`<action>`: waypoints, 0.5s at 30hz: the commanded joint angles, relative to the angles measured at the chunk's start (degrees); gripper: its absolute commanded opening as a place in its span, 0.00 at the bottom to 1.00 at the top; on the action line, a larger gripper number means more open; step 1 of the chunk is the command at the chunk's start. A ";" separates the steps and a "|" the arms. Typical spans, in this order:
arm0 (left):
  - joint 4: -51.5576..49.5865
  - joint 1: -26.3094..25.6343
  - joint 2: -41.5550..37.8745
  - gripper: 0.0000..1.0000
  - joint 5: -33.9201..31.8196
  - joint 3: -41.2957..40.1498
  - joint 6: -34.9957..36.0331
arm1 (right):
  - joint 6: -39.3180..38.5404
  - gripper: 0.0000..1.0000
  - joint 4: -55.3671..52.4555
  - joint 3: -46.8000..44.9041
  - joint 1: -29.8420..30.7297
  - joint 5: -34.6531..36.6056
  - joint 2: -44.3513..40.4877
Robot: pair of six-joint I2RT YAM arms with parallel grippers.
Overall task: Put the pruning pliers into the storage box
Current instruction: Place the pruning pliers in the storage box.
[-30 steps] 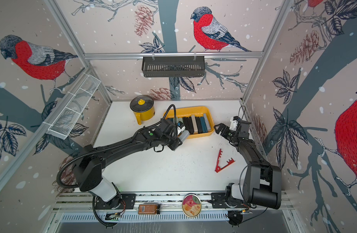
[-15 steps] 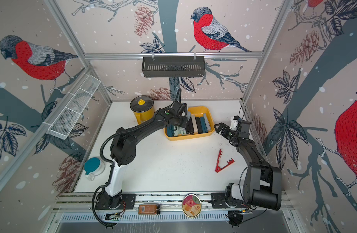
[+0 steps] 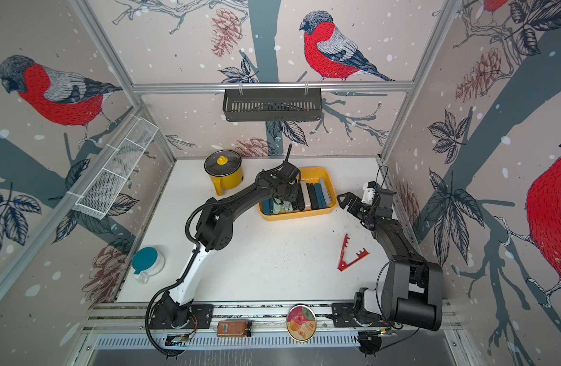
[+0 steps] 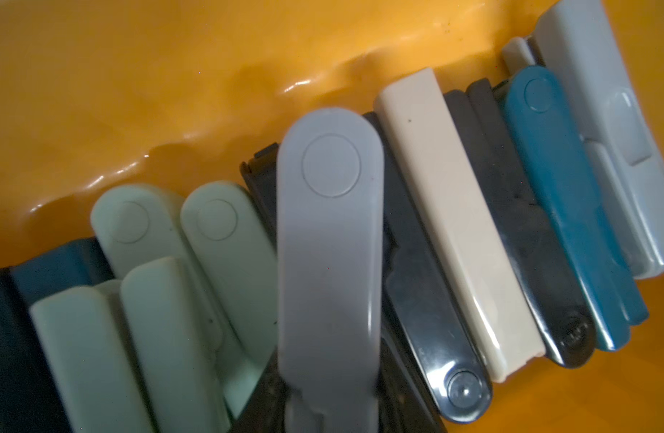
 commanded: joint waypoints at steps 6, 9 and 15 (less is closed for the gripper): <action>-0.71 0.49 0.75 0.46 0.02 0.41 -0.59 | 0.00 0.99 1.14 -0.20 -0.23 -0.61 -0.19; -0.42 0.48 0.66 0.53 0.65 0.41 -0.59 | -0.15 0.99 0.89 -0.39 -0.41 -0.47 -0.36; -0.29 0.48 0.49 0.53 1.11 0.38 -0.70 | -0.16 0.99 1.04 -0.42 -0.68 -0.65 -0.59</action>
